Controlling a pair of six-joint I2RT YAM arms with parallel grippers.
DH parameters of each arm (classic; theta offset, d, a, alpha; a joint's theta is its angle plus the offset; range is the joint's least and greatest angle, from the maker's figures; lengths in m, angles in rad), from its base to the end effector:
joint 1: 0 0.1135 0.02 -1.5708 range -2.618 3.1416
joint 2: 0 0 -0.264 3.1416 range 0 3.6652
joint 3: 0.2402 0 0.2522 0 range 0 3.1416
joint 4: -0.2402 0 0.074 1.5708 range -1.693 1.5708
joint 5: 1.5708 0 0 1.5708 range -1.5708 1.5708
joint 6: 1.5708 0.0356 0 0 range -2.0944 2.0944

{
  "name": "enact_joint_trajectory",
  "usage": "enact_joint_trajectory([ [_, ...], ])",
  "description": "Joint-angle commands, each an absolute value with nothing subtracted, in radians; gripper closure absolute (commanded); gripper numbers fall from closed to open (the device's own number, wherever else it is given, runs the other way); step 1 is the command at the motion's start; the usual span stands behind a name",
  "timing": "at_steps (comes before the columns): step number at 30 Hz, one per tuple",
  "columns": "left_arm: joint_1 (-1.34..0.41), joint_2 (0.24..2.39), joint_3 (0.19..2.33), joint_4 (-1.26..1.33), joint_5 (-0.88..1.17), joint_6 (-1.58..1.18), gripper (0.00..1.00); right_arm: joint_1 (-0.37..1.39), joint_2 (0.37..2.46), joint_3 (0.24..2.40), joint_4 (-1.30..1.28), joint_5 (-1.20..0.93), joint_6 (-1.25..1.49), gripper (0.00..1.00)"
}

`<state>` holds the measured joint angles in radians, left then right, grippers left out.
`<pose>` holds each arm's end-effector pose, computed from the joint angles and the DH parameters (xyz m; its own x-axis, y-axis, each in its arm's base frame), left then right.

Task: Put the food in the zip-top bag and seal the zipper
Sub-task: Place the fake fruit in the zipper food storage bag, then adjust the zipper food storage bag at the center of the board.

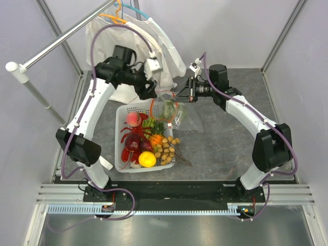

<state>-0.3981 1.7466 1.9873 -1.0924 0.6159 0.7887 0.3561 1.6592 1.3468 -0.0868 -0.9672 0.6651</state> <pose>0.3217 -0.1576 0.4126 -0.0154 0.6347 -0.7726 0.9623 0.2194 0.1610 0.3475 0.1605 0.3217 -0.8475 0.0585 -0.5275 -0.4903 0.2941 0.8204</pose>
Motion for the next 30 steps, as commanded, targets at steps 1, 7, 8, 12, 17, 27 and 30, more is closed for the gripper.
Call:
enact_joint_trajectory([
  [1, -0.284, 1.683, 1.951, -0.858, 0.753, 0.349, 0.25, 0.334, 1.612, 1.351, -0.015, -0.988, 0.692, 1.00],
  [7, -0.252, 1.626, 1.726, -0.758, 0.707, 0.129, 0.30, 0.316, 1.598, 1.339, 0.044, -0.996, 0.745, 1.00],
  [8, -0.255, 1.620, 1.673, -0.752, 0.712, 0.105, 0.30, 0.313, 1.595, 1.338, 0.046, -0.997, 0.749, 1.00],
  [12, -0.287, 1.595, 1.557, -0.712, 0.681, 0.057, 0.29, 0.299, 1.575, 1.328, 0.058, -1.006, 0.767, 1.00],
  [17, -0.359, 1.569, 1.485, -0.680, 0.657, 0.037, 0.30, 0.285, 1.536, 1.302, 0.060, -1.011, 0.785, 1.00],
  [27, -0.483, 1.623, 1.718, -0.693, 0.672, -0.018, 0.98, 0.184, 1.404, 1.235, -0.214, -0.982, 0.585, 1.00],
  [30, -0.557, 1.661, 1.773, -0.704, 0.675, -0.018, 0.98, 0.152, 1.362, 1.235, -0.365, -0.944, 0.475, 1.00],
])
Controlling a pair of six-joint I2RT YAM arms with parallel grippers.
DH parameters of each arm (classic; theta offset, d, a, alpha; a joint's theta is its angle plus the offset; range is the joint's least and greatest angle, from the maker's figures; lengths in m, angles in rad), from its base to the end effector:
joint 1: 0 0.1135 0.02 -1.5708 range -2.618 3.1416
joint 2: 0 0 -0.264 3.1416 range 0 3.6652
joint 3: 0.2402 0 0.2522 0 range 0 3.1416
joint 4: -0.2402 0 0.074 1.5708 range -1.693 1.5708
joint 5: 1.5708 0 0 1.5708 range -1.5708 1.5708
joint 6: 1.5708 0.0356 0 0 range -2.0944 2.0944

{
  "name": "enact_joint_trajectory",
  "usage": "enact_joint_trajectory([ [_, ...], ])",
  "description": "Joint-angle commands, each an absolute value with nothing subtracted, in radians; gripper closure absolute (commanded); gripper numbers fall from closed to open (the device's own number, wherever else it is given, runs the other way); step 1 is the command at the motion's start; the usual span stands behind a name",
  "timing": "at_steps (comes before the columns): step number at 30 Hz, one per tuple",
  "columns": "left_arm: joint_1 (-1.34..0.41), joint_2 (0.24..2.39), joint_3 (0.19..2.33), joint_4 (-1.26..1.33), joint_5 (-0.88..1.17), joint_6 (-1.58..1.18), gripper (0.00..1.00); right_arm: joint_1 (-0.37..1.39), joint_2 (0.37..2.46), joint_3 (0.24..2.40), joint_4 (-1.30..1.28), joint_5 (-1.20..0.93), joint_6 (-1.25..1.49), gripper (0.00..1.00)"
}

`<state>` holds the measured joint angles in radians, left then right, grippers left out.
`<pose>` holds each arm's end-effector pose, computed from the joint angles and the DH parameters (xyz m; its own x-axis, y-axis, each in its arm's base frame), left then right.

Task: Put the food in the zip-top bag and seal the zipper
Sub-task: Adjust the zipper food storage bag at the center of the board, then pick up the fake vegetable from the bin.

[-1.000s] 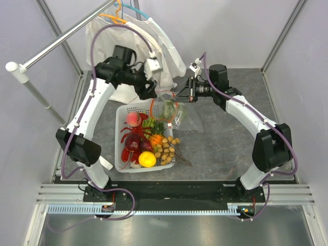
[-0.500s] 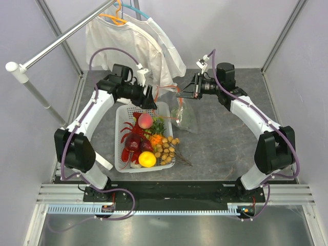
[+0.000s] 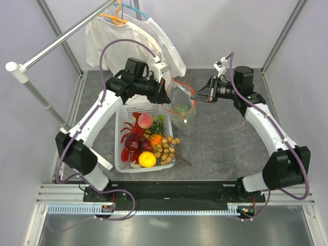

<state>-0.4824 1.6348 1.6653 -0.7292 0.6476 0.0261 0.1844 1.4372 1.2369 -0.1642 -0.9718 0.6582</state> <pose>0.3074 -0.1852 0.3785 -0.5493 0.3111 -0.7755 0.7938 0.4843 -0.3679 0.3138 0.0884 0.3517 -0.8045 0.2008 -0.5590 -0.4675 0.3665 0.8044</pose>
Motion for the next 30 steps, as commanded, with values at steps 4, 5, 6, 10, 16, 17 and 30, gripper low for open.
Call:
enact_joint_trajectory([
  [4, -0.575, 1.706, 1.764, -0.709, 0.663, -0.048, 0.95, 0.147, 1.333, 1.227, -0.511, -0.841, 0.370, 1.00],
  [5, -0.574, 1.707, 1.755, -0.709, 0.657, -0.043, 0.93, 0.149, 1.328, 1.215, -0.518, -0.827, 0.365, 1.00],
  [6, -0.571, 1.707, 1.735, -0.709, 0.658, -0.038, 0.89, 0.149, 1.322, 1.201, -0.522, -0.807, 0.361, 1.00],
  [10, -0.565, 1.666, 1.691, -0.712, 0.658, -0.003, 0.61, 0.147, 1.315, 1.146, -0.526, -0.781, 0.342, 1.00],
  [16, -0.456, 1.492, 1.596, -0.722, 0.742, 0.155, 0.25, 0.146, 1.310, 1.181, -0.523, -0.805, 0.348, 1.00],
  [17, -0.440, 1.461, 1.580, -0.753, 0.755, 0.204, 0.20, 0.144, 1.312, 1.184, -0.526, -0.802, 0.345, 1.00],
  [30, -0.364, 1.308, 1.398, -0.887, 0.404, 0.363, 0.12, 0.143, 1.362, 1.166, -0.523, -0.799, 0.333, 1.00],
])
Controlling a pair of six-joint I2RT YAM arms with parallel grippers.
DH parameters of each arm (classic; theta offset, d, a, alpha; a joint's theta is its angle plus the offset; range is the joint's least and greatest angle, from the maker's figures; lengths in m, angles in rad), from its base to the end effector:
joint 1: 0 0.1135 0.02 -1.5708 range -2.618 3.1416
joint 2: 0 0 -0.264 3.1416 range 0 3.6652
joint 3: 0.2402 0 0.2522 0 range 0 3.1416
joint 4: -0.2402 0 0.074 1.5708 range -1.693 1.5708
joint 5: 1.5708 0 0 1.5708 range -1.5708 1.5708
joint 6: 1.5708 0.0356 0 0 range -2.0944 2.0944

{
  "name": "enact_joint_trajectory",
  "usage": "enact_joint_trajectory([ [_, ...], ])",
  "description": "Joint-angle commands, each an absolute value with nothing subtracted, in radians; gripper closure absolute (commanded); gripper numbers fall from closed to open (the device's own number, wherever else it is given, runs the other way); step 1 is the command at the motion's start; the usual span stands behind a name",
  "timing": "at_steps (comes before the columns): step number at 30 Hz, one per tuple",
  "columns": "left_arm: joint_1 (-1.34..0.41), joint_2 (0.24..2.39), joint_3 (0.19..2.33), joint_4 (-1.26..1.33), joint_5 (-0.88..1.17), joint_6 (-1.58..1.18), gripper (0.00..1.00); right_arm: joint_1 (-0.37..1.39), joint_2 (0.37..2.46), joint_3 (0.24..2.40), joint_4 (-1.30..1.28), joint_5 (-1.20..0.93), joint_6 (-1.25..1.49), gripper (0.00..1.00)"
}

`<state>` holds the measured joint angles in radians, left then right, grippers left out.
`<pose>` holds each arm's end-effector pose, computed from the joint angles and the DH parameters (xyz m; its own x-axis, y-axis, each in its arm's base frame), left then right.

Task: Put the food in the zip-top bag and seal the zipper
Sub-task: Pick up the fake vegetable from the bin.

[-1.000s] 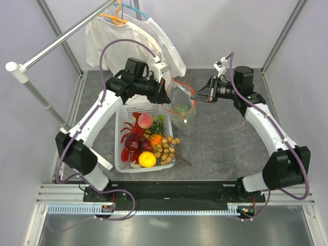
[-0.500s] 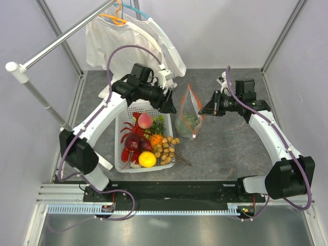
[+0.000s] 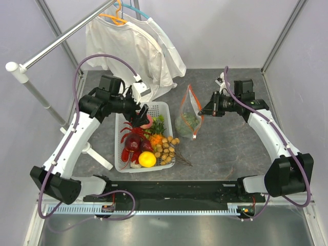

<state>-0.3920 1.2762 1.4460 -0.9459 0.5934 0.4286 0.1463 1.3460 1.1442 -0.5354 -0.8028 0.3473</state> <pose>0.2221 -0.1133 0.3941 -0.3039 0.4985 -0.8119 0.8926 0.4470 -0.0597 0.2795 0.0671 0.3142 -0.8391 0.1154 -0.5316 -0.3643 0.6066 0.7066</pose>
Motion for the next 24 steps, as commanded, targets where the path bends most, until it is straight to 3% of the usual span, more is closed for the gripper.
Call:
enact_joint_trajectory([
  [1, -0.362, 1.312, 1.382, -0.843, 0.331, 0.309, 0.11, 0.143, 1.368, 1.167, -0.515, -0.799, 0.336, 1.00],
  [4, -0.360, 1.362, 1.355, -0.746, 0.270, 0.109, 0.08, 0.143, 1.373, 1.169, -0.514, -0.799, 0.339, 1.00],
  [7, -0.359, 1.404, 1.347, -0.742, 0.372, 0.081, 0.04, 0.143, 1.374, 1.172, -0.515, -0.793, 0.336, 1.00],
  [11, -0.312, 1.349, 1.298, -0.839, 0.562, 0.350, 0.01, 0.143, 1.371, 1.177, -0.529, -0.798, 0.324, 1.00],
  [14, -0.292, 1.318, 1.319, -1.093, 0.692, 0.634, 0.01, 0.143, 1.376, 1.170, -0.534, -0.807, 0.316, 1.00],
  [19, -0.265, 1.204, 1.200, -1.174, 0.628, 0.830, 0.00, 0.143, 1.393, 1.158, -0.532, -0.825, 0.314, 1.00],
  [24, -0.265, 1.271, 1.160, -1.103, 0.543, 0.789, 0.00, 0.144, 1.394, 1.170, -0.528, -0.837, 0.327, 1.00],
])
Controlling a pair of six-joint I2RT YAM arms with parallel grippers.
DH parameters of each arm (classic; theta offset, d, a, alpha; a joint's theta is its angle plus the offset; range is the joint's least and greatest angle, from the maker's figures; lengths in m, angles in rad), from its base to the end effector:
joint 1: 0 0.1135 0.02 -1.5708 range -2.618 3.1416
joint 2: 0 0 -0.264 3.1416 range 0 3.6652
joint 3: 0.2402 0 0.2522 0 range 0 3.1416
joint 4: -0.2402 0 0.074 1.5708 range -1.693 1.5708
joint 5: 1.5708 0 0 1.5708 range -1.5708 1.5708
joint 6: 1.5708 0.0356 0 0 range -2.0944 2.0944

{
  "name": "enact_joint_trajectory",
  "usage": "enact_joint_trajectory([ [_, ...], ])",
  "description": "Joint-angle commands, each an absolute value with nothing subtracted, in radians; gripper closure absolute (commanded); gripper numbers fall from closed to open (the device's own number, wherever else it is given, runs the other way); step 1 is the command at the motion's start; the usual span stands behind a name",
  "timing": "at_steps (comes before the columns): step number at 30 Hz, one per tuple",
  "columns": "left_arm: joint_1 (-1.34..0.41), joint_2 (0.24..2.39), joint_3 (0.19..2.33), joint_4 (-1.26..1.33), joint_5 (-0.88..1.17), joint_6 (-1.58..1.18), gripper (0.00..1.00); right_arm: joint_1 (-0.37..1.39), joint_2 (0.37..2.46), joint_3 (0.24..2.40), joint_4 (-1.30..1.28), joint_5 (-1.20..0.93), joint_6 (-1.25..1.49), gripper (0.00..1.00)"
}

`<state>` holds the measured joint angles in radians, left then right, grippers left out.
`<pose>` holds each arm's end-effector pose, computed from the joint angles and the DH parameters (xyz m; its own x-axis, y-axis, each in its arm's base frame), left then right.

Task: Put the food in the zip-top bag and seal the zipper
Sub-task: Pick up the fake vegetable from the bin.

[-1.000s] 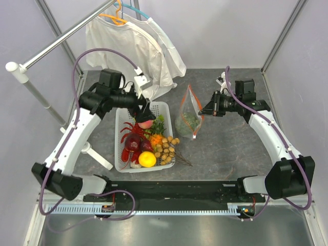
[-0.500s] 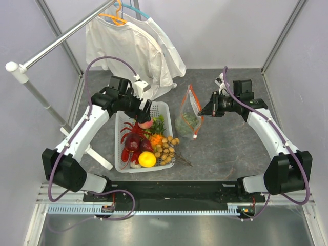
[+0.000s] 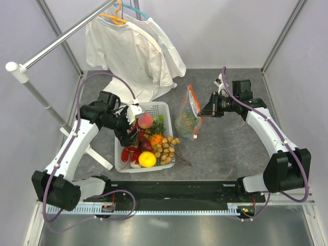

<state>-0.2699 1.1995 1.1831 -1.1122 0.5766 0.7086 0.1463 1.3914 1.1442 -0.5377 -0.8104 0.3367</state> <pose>0.2016 -0.0759 0.3216 -0.3696 0.6683 -0.6456 0.9073 0.4094 -0.0956 0.2879 0.0685 0.3019 -0.8607 0.1033 -0.4986 -0.3425 0.6071 0.7171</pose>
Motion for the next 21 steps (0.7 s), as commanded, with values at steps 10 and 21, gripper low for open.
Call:
enact_joint_trajectory([
  [10, -0.265, 1.284, 1.054, -1.045, 0.554, 0.712, 0.00, 0.144, 1.391, 1.186, -0.537, -0.844, 0.322, 1.00],
  [21, -0.267, 1.286, 1.051, -1.002, 0.514, 0.710, 0.13, 0.143, 1.391, 1.186, -0.537, -0.842, 0.319, 1.00],
])
